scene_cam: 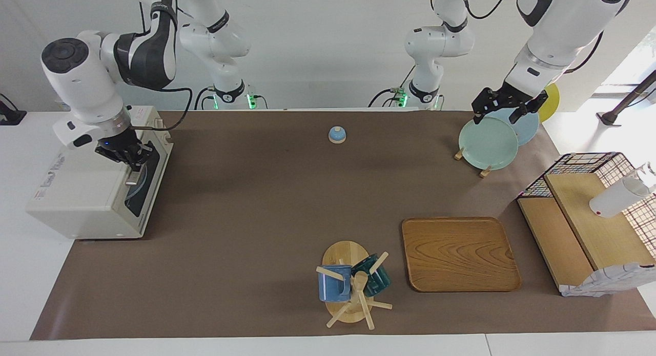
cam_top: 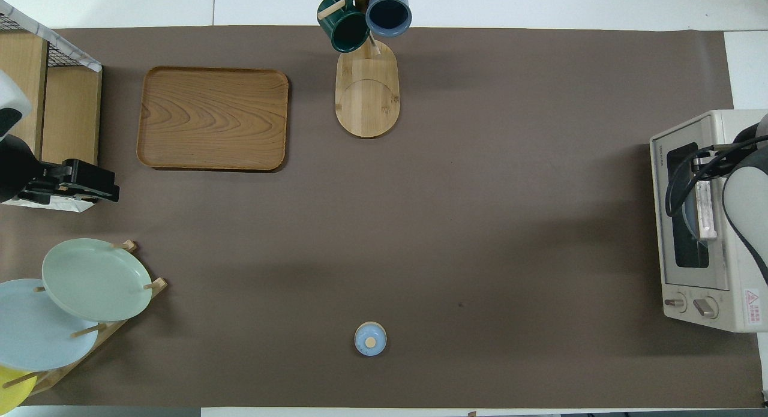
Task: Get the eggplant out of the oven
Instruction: 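Pull the oven door down and open with the right gripper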
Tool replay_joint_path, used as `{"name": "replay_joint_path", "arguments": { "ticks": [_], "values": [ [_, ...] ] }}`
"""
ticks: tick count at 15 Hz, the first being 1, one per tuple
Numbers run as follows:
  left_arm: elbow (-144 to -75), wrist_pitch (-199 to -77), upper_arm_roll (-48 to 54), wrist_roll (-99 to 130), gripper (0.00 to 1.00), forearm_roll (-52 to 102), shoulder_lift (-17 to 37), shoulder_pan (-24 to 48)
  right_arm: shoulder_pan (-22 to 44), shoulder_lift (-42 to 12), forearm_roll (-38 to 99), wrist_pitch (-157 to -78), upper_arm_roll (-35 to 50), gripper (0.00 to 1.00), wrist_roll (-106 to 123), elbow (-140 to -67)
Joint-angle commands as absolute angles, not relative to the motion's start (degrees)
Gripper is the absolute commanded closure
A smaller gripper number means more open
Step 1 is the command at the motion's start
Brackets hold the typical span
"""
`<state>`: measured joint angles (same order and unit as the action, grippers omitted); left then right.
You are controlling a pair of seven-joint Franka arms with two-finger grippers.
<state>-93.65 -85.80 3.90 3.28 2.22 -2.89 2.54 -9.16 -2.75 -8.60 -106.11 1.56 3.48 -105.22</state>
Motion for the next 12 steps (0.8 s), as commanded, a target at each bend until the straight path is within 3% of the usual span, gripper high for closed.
{"name": "replay_joint_path", "arguments": {
  "ticks": [1, 12],
  "values": [
    [-94.48, -85.96, 3.78, 2.90, 0.00, 2.72, -3.78, 2.29, -9.23, -1.67, -8.96, -107.40, 1.76, 1.00, 2.63, -107.92],
    [-94.48, -85.87, 3.78, 2.90, 0.00, 2.72, -3.78, 2.29, -10.02, 0.44, -8.62, -108.89, 1.76, 1.00, 4.66, -113.20]
  ]
}}
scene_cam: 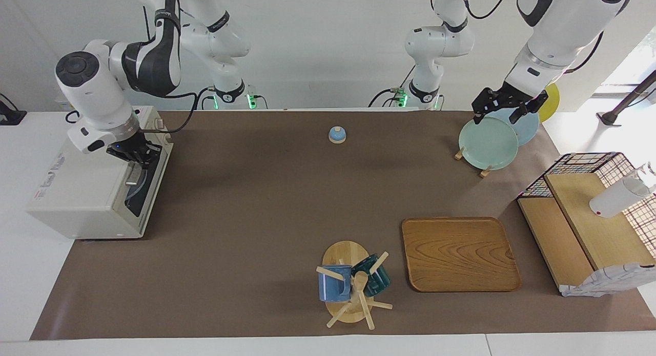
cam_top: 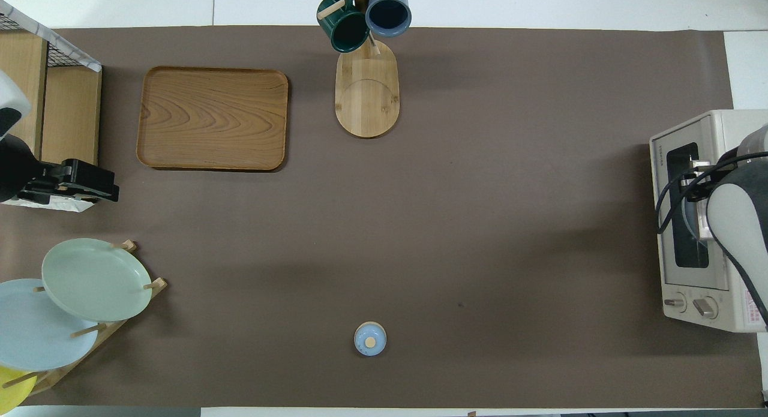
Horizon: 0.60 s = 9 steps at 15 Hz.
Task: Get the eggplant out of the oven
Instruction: 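Pull the oven door down and open with the right gripper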
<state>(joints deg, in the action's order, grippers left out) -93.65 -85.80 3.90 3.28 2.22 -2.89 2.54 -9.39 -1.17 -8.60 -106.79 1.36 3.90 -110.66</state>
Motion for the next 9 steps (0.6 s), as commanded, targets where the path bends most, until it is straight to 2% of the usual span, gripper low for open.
{"name": "replay_joint_path", "arguments": {
  "ticks": [1, 7, 9],
  "values": [
    [-94.48, -85.96, 3.78, 2.90, 0.00, 2.72, -3.78, 2.29, -10.11, 0.53, -8.35, -109.59, 1.76, 1.00, 4.57, -113.99],
    [-94.48, -85.96, 3.78, 2.90, 0.00, 2.72, -3.78, 2.29, -10.02, 0.62, -8.35, -110.48, 1.76, 1.00, 4.57, -114.26],
    [-94.48, -85.96, 3.78, 2.90, 0.00, 2.72, -3.78, 2.29, -9.50, 0.09, -8.35, -109.17, 1.84, 1.00, 4.66, -112.25]
  ]
}}
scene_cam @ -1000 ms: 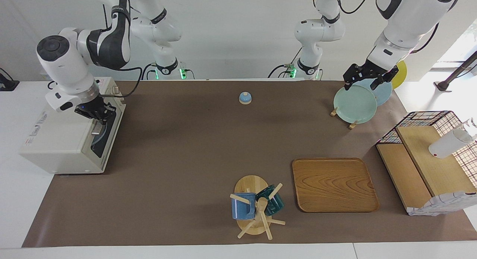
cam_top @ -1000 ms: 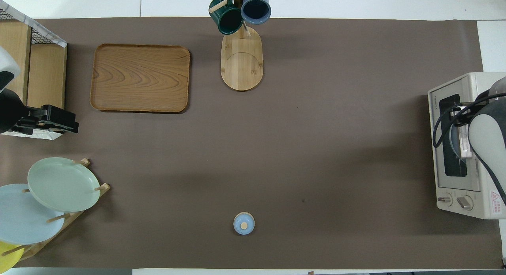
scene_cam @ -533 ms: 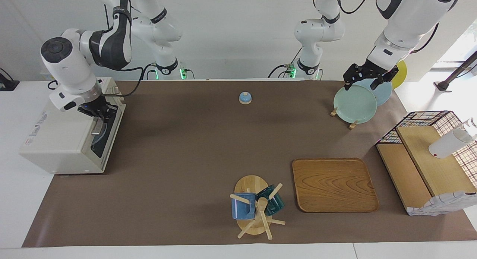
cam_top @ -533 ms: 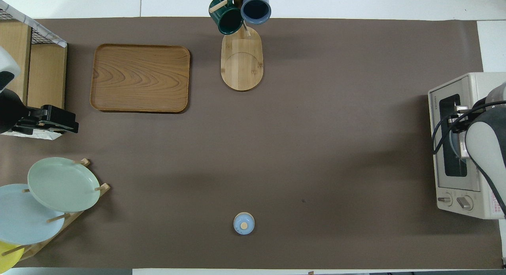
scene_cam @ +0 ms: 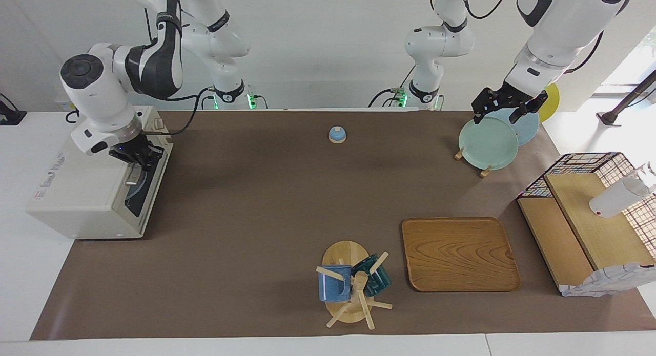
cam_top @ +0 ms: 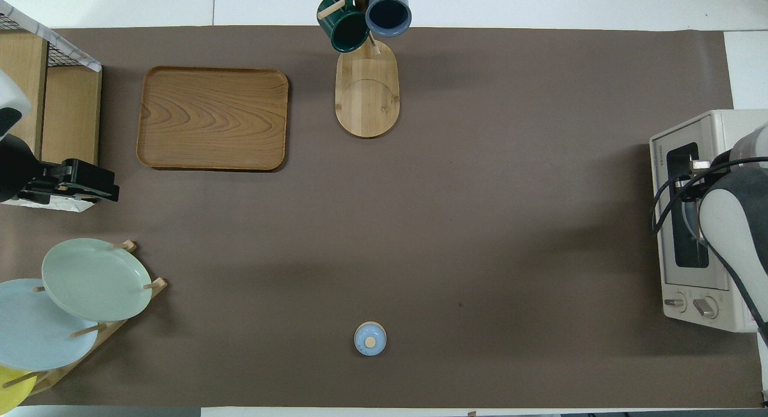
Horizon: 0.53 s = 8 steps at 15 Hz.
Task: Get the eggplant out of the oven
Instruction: 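Pull the oven door down and open with the right gripper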
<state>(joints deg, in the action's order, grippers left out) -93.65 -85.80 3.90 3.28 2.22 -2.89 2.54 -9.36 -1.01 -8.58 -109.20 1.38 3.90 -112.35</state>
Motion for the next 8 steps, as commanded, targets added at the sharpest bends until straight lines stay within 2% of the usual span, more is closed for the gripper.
{"name": "replay_joint_path", "arguments": {
  "ticks": [1, 4, 8],
  "values": [
    [-94.48, -85.96, 3.78, 2.90, 0.00, 2.72, -3.78, 2.29, -9.14, -0.17, -8.44, -106.72, 2.02, 1.00, 4.48, -110.15],
    [-94.48, -85.96, 3.78, 2.90, 0.00, 2.72, -3.78, 2.29, -8.96, -0.97, -9.31, -103.27, 2.02, 1.00, 4.39, -106.79],
    [-94.48, -85.96, 3.78, 2.90, 0.00, 2.72, -3.78, 2.29, -9.84, -0.18, -9.40, -104.23, 1.58, 1.00, 4.57, -108.89]
  ]
}}
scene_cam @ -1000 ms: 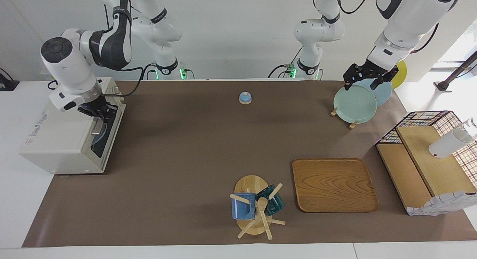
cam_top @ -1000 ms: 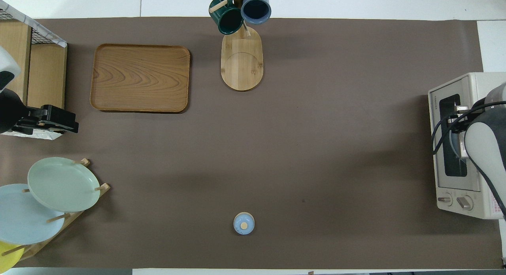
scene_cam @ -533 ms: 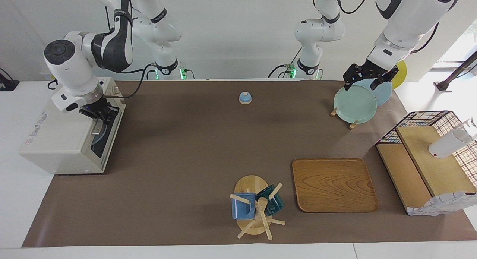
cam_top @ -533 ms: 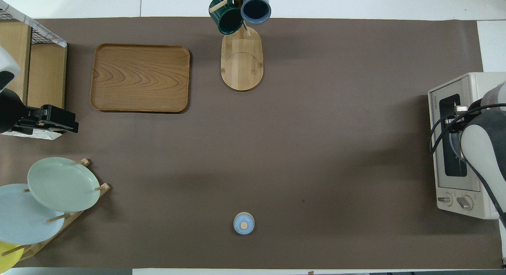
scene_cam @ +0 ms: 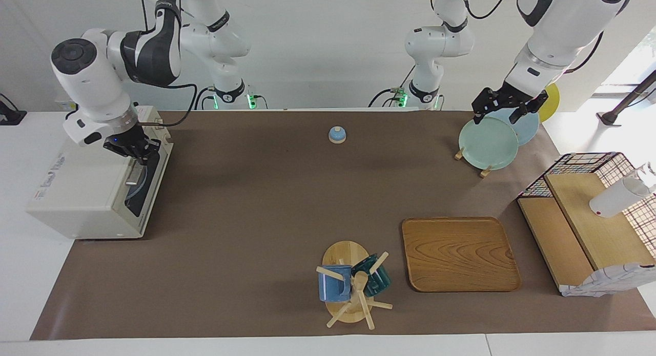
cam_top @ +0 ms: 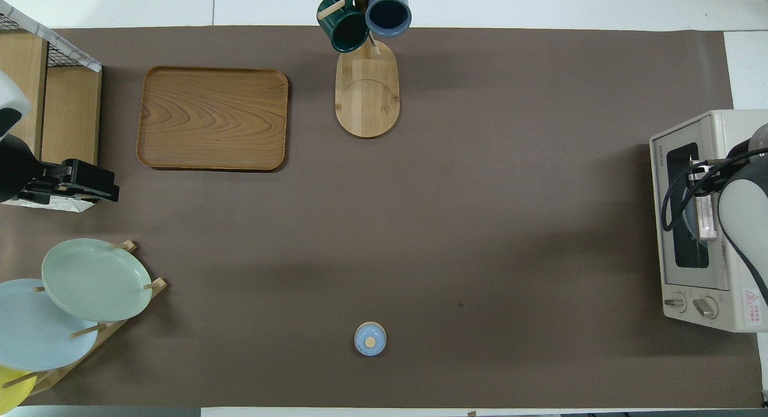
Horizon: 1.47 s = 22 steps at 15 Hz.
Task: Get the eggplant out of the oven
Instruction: 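Pull the oven door down and open with the right gripper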
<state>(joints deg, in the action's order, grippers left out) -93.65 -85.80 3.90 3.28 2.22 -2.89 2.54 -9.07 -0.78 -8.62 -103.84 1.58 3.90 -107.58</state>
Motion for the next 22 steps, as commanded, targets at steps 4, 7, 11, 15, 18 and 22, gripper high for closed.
{"name": "replay_joint_path", "arguments": {
  "ticks": [4, 7, 11, 15, 18, 22],
  "values": [
    [-94.48, -85.96, 3.78, 2.90, 0.00, 2.72, -3.78, 2.29, -10.99, 1.14, -10.54, -108.01, 1.58, 1.00, 5.97, -113.20],
    [-94.48, -85.96, 3.78, 2.90, 0.00, 2.72, -3.78, 2.29, -10.81, 1.14, -12.66, -108.11, 1.67, 1.00, 6.15, -113.38],
    [-94.48, -85.96, 3.78, 2.90, 0.00, 2.72, -3.78, 2.29, -10.90, 1.23, -12.13, -110.73, 1.76, 1.00, 6.15, -116.09],
    [-94.48, -85.96, 3.78, 2.90, 0.00, 2.72, -3.78, 2.29, -10.72, 0.97, -10.03, -114.25, 1.84, 1.00, 5.89, -118.21],
    [-94.48, -85.96, 3.78, 2.90, 0.00, 2.72, -3.78, 2.29, -10.72, 0.27, -6.16, -116.45, 1.76, 1.00, 5.89, -118.47],
    [-94.48, -85.96, 3.78, 2.90, 0.00, 2.72, -3.78, 2.29, -10.02, -0.44, -2.73, -118.91, 1.85, 1.00, 4.40, -119.00]
  ]
}}
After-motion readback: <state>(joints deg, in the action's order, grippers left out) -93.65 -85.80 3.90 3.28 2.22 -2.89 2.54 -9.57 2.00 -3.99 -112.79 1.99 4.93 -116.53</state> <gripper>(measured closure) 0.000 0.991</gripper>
